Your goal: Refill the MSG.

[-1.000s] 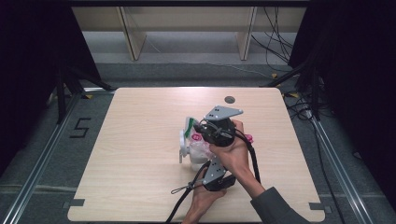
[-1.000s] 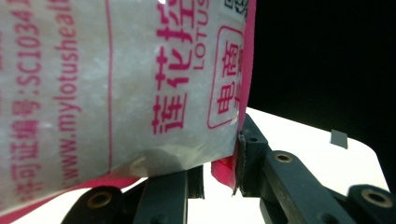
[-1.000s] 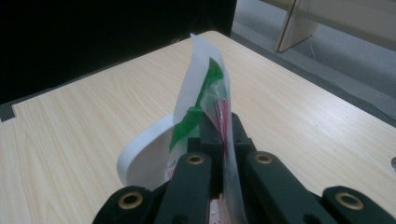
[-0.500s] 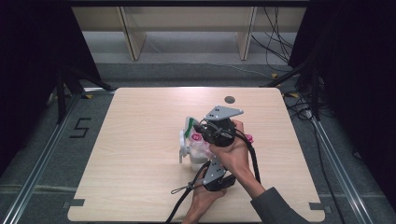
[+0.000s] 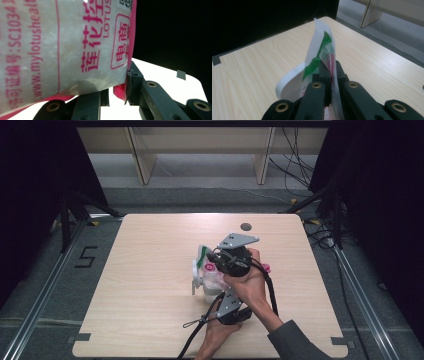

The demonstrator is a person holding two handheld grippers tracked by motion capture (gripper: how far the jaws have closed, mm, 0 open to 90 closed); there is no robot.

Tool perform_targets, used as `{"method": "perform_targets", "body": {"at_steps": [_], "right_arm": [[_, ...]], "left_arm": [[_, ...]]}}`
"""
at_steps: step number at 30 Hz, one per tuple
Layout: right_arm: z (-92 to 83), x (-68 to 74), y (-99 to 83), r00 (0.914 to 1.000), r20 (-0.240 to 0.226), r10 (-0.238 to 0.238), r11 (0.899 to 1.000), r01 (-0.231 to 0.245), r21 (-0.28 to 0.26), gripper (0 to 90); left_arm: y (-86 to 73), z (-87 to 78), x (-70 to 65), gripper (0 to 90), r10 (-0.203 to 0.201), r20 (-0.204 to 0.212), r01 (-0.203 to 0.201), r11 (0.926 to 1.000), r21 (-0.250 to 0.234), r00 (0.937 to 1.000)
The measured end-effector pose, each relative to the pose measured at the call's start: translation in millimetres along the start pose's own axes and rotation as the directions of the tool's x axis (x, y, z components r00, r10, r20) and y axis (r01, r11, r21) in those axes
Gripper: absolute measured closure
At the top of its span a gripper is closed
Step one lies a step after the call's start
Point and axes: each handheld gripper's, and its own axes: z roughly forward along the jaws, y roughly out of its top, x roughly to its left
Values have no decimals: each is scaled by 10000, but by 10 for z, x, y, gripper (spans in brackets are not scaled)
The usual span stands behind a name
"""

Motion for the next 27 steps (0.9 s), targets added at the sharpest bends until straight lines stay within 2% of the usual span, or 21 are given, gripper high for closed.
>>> {"method": "perform_targets", "body": {"at_steps": [4, 6, 7, 8, 10, 11, 15, 16, 18, 19, 20, 23, 24, 25, 27], "right_arm": [[17, 17, -6, 9999, 102, -29, 10000, 29, 19, 900], [-1, 0, 2, 10000, 1, -11, 10000, 11, -2, 900], [7, -9, 1, 9998, 45, -170, 9997, 170, -155, 900], [0, 4, -2, 10000, -15, 16, 10000, -16, 20, 900], [23, 20, -9, 9999, 117, 4, 10000, -4, -57, 900], [9, 6, -1, 10000, 20, -79, 9999, 79, 67, 900], [31, 10, -7, 9998, 76, -208, 9998, 208, -39, 900], [19, 13, -5, 10000, 43, -37, 10000, 37, -16, 900], [10, 6, -5, 10000, 15, -59, 10000, 59, 44, 900], [27, 5, -10, 9997, 51, -256, 9997, 256, 0, 900], [26, 8, -7, 9998, -43, -219, 9997, 220, 138, 900], [16, 3, -9, 10000, 43, -22, 10000, 22, -75, 900], [19, 9, -11, 10000, 41, -2, 10000, 2, 3, 900], [21, 11, -10, 9999, 29, -103, 9999, 103, 100, 900], [24, 5, -3, 9998, -75, -210, 9998, 210, -41, 900]], "left_arm": [[-2, 5, -4, 761, -11, 19, 11, 10000, 27, 10000], [1, -3, -2, 761, 23, -32, -23, 10000, 31, 10000], [2, -4, -4, 761, 29, -27, -29, 10000, 49, 10000], [-1, 1, -7, 760, 0, 27, 0, 10000, 49, 10000], [0, 7, -7, 760, 0, 14, 0, 10000, 22, 10000], [1, 6, -6, 761, 1, 11, -1, 10000, 14, 10000], [-1, 7, -9, 760, -12, 8, 12, 10000, 9, 10000], [0, 5, -9, 761, -5, -4, 5, 10000, 3, 10000], [-5, 5, -12, 760, -21, 8, 21, 10000, 18, 10000], [-7, 7, -12, 760, -19, 22, 19, 10000, 42, 10000], [-5, 6, -12, 760, -22, -37, 22, 10000, 23, 10000], [-5, 0, -8, 761, -16, -39, 16, 10000, 36, 10000], [-5, -3, -12, 761, -31, -83, 31, 9999, 97, 10000], [-6, 6, -9, 760, -34, -44, 34, 10000, -2, 10000], [0, -1, -5, 761, 28, -30, -28, 10000, 4, 10000]]}}
